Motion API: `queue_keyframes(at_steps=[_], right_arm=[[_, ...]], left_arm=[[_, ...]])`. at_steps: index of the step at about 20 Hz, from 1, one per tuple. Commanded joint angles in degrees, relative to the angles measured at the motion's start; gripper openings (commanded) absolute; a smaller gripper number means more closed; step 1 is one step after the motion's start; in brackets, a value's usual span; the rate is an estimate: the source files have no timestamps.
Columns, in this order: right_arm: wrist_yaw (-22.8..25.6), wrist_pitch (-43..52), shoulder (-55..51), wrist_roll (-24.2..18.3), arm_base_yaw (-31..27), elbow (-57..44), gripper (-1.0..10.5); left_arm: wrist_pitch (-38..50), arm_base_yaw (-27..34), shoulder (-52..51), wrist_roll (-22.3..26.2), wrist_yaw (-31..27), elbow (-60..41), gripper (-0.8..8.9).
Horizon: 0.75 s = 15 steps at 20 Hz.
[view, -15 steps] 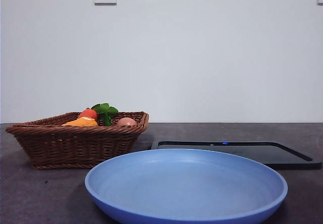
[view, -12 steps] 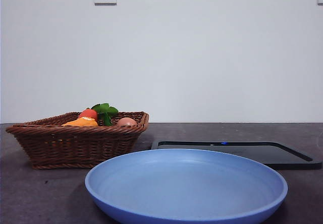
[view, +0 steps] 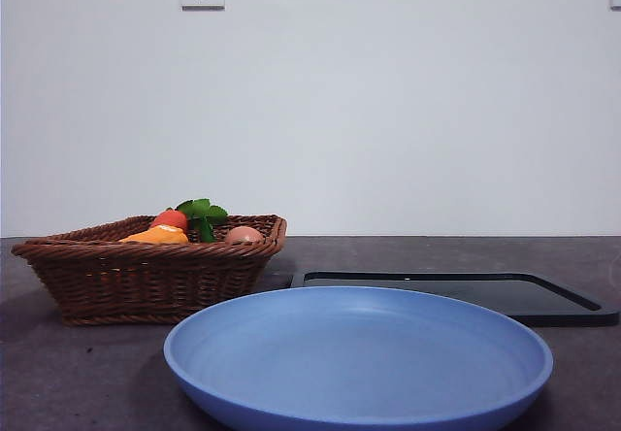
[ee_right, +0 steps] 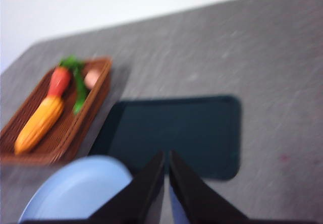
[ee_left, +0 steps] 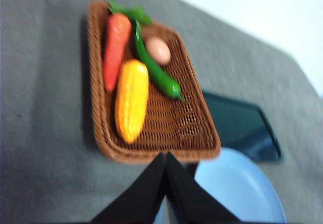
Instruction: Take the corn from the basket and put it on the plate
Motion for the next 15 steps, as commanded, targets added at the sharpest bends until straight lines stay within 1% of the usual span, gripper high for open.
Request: queue_keyframes(at_steps=[1, 5, 9, 13, 15], right_arm=[[-2.6, -4.9, 5.0, -6.9, 0.8, 4.4, 0.0], [-2.9, -12.3, 11.5, -11.4, 2.7, 9.4, 0.0], [-2.8, -18.4, 17.3, -14.2, 6.0, 12.6, 0.0], [-2.6, -19.3, 20.2, -14.4, 9.7, 12.7, 0.0], [-2.7, -19.0, 21.0, -14.4, 10.4, 12.7, 0.0]], left_arm=[[-2.6, 0.0, 3.5, 6.2, 3.0, 3.5, 0.04], [-7.1, 0.0, 7.6, 10.2, 4.8, 6.7, 0.04], [-12.0, -0.4, 11.1, 14.2, 5.0, 8.7, 0.04], [-13.4, -1.8, 12.2, 14.8, 5.1, 8.8, 0.04], [-13.4, -1.9, 12.3, 14.8, 5.1, 8.8, 0.07]])
